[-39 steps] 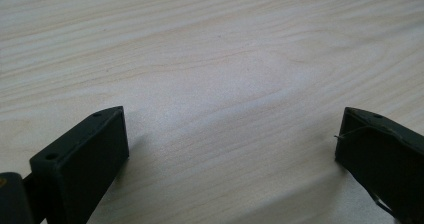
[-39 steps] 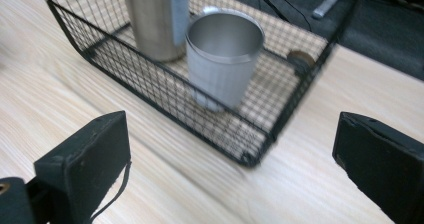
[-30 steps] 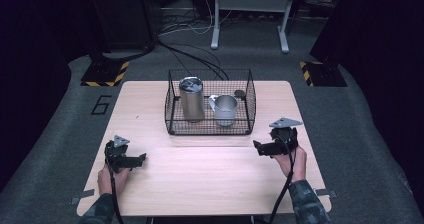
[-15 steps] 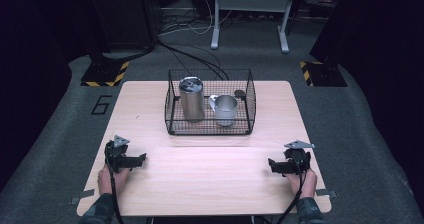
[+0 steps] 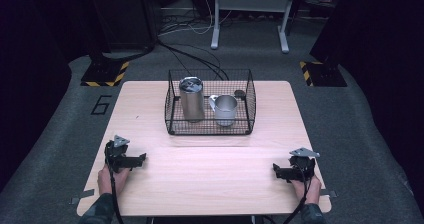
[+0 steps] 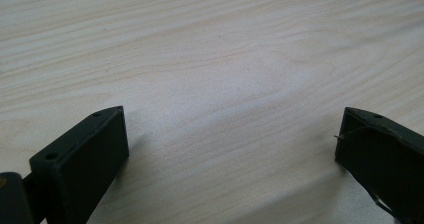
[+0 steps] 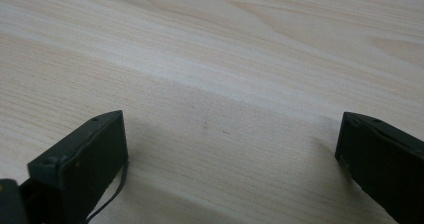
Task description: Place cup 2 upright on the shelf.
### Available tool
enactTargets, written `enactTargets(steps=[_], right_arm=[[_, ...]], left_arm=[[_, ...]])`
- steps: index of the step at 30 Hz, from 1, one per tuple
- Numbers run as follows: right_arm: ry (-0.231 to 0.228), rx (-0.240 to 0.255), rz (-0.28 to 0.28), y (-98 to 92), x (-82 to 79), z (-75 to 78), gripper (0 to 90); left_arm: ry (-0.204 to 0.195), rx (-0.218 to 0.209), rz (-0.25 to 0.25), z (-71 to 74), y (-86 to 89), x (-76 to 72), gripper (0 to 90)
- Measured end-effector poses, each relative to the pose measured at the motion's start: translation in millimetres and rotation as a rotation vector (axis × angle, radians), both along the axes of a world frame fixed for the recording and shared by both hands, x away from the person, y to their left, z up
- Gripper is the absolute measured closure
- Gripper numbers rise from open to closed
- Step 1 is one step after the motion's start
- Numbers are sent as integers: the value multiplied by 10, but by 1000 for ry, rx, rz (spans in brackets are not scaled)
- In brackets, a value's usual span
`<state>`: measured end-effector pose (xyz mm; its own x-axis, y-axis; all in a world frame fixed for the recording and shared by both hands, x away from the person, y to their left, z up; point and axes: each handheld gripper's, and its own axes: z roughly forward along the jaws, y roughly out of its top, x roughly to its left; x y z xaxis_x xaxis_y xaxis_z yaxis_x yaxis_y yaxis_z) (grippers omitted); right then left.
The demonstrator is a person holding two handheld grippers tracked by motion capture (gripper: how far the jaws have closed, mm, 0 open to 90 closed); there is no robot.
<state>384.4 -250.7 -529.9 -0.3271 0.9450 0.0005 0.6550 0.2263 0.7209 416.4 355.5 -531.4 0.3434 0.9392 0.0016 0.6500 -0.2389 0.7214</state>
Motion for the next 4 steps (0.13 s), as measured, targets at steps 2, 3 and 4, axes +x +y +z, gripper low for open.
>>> enactTargets(steps=[2,3,4], right_arm=[[3,-2,2,-2,-1,1,0],[3,-1,1,-2,-1,1,0],[3,-2,3,-3,-1,0,0]], left_arm=[[0,10,-7,4,8,2,4],[2,11,-8,4,9,2,4],[2,11,-8,4,9,2,4]])
